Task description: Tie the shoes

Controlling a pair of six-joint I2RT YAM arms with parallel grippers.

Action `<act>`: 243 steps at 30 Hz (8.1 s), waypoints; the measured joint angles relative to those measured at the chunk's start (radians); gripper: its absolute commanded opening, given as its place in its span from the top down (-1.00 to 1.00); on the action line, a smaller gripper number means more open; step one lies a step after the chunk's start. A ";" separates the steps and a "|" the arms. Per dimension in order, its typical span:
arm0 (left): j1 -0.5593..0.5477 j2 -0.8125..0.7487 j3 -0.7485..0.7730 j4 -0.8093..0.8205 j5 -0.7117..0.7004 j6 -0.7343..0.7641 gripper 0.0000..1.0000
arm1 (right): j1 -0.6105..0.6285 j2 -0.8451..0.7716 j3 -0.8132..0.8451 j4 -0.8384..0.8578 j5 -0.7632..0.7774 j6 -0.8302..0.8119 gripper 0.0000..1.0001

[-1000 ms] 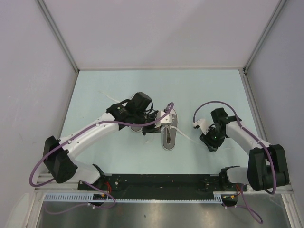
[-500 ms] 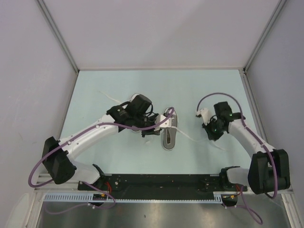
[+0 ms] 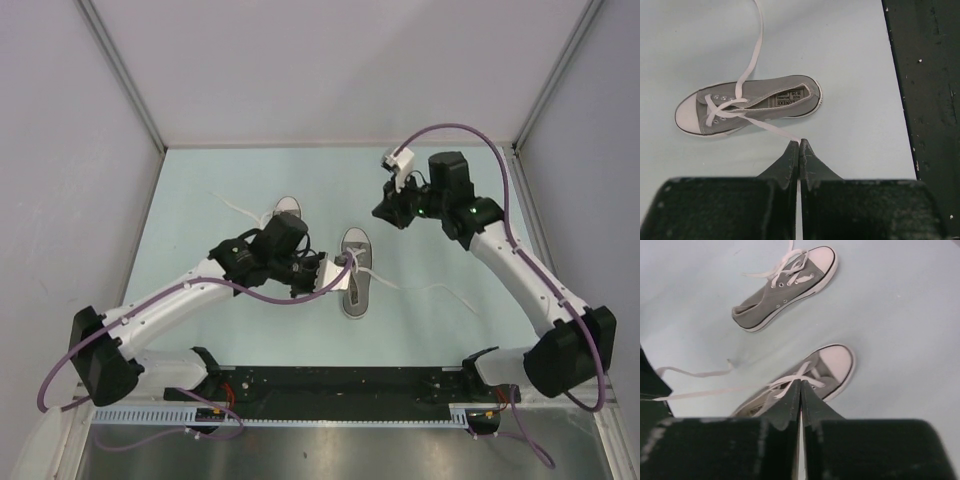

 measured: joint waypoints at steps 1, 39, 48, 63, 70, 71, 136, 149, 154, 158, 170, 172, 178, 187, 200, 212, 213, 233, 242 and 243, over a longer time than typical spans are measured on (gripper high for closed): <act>-0.005 -0.009 -0.005 0.001 -0.001 0.007 1.00 | 0.012 0.033 0.042 -0.008 -0.003 -0.008 0.61; -0.019 0.058 -0.006 -0.002 0.009 0.020 1.00 | -0.192 0.146 -0.372 -0.237 0.396 -0.513 1.00; -0.019 0.045 -0.016 0.016 0.010 0.023 1.00 | -0.096 0.041 -0.100 -0.120 0.175 -0.257 1.00; -0.029 -0.029 -0.080 0.051 0.010 0.077 1.00 | 0.192 0.285 0.035 0.171 -0.085 0.182 1.00; -0.061 -0.038 -0.110 0.061 0.009 0.095 1.00 | 0.281 0.380 0.037 0.265 -0.144 0.292 1.00; -0.062 -0.038 -0.112 0.062 0.009 0.099 1.00 | 0.293 0.394 0.039 0.280 -0.154 0.312 1.00; 0.280 0.496 0.416 0.009 0.167 -0.245 0.80 | 0.085 0.322 -0.035 0.161 -0.177 0.287 1.00; 0.328 0.496 0.446 -0.029 0.132 -0.197 0.43 | 0.085 0.323 -0.080 0.231 -0.144 0.315 1.00; 0.361 0.493 0.441 0.035 0.053 -0.204 0.72 | 0.085 0.323 -0.090 0.241 -0.145 0.333 1.00; 0.365 0.472 0.421 0.108 0.008 -0.207 0.27 | 0.085 0.323 -0.090 0.264 -0.145 0.348 1.00; 0.366 0.267 -0.017 0.245 0.050 -0.339 -0.35 | 0.074 0.323 -0.106 0.317 -0.131 0.413 1.00; 0.366 0.287 -0.023 0.276 0.044 -0.391 -0.35 | 0.069 0.323 -0.106 0.322 -0.133 0.419 1.00; 0.360 0.389 -0.007 0.416 0.046 -0.524 -0.27 | 0.061 0.320 -0.131 0.335 -0.140 0.426 1.00; 0.346 0.497 0.066 0.475 0.034 -0.607 0.94 | 0.059 0.316 -0.140 0.335 -0.152 0.429 1.00; 0.373 0.433 0.155 0.394 -0.088 -0.392 -0.10 | 0.073 0.317 -0.143 0.365 -0.154 0.452 1.00; 0.297 0.139 -0.129 0.267 -0.034 -0.178 -0.27 | 0.100 0.326 -0.144 0.388 -0.140 0.465 1.00; 0.283 0.148 -0.136 0.266 -0.038 -0.178 -0.26 | 0.101 0.326 -0.144 0.388 -0.139 0.466 1.00; 0.183 0.370 -0.181 0.323 -0.176 -0.183 0.08 | 0.114 0.338 -0.145 0.388 -0.130 0.466 1.00; 0.173 0.388 -0.181 0.322 -0.174 -0.180 0.83 | 0.125 0.341 -0.145 0.388 -0.129 0.462 1.00; 0.173 0.385 -0.181 0.320 -0.172 -0.181 0.85 | 0.127 0.341 -0.145 0.388 -0.129 0.461 1.00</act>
